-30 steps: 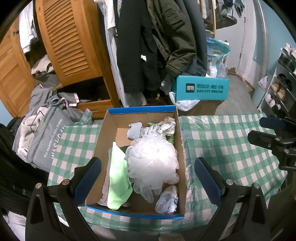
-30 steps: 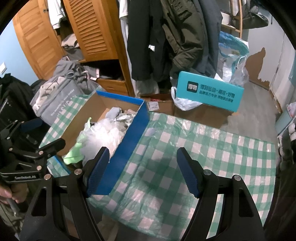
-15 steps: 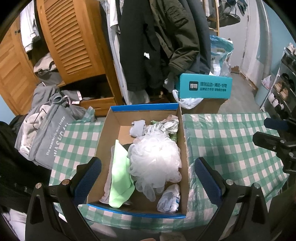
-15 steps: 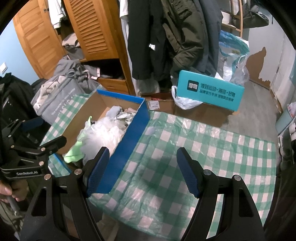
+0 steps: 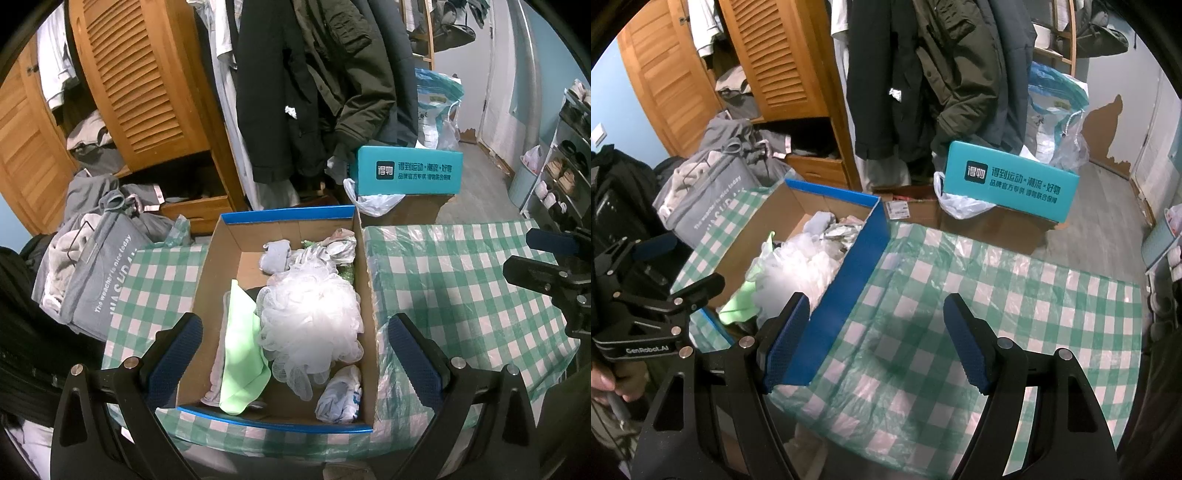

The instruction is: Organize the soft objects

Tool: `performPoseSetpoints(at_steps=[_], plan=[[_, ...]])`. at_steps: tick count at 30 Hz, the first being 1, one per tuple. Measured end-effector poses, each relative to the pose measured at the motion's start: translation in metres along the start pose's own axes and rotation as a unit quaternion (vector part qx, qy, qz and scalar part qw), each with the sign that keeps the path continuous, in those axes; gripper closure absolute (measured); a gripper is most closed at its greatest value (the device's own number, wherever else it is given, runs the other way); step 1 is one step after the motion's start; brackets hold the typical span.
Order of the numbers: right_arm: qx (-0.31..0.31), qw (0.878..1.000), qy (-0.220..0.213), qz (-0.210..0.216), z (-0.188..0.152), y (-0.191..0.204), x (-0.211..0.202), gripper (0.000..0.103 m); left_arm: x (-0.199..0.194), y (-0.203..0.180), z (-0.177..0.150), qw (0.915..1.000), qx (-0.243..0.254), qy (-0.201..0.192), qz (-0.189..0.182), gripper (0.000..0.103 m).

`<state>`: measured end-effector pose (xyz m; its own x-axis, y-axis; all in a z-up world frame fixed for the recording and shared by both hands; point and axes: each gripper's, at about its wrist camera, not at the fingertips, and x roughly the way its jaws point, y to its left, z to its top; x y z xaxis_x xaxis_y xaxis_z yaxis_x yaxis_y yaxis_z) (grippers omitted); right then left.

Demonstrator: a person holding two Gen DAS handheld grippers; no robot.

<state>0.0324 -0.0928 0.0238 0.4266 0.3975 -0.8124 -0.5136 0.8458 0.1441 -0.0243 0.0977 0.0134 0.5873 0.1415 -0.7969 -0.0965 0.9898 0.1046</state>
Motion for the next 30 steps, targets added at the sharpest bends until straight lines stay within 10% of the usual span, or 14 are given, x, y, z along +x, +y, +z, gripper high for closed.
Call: performPoseSetpoints(at_steps=[30], plan=[[0.0, 1.0, 0.0, 0.0, -0.0006, 0.0, -0.0003, 0.029, -0.0008, -0.0011, 0.0004, 1.0, 0.002, 0.0, -0.001, 0.002]])
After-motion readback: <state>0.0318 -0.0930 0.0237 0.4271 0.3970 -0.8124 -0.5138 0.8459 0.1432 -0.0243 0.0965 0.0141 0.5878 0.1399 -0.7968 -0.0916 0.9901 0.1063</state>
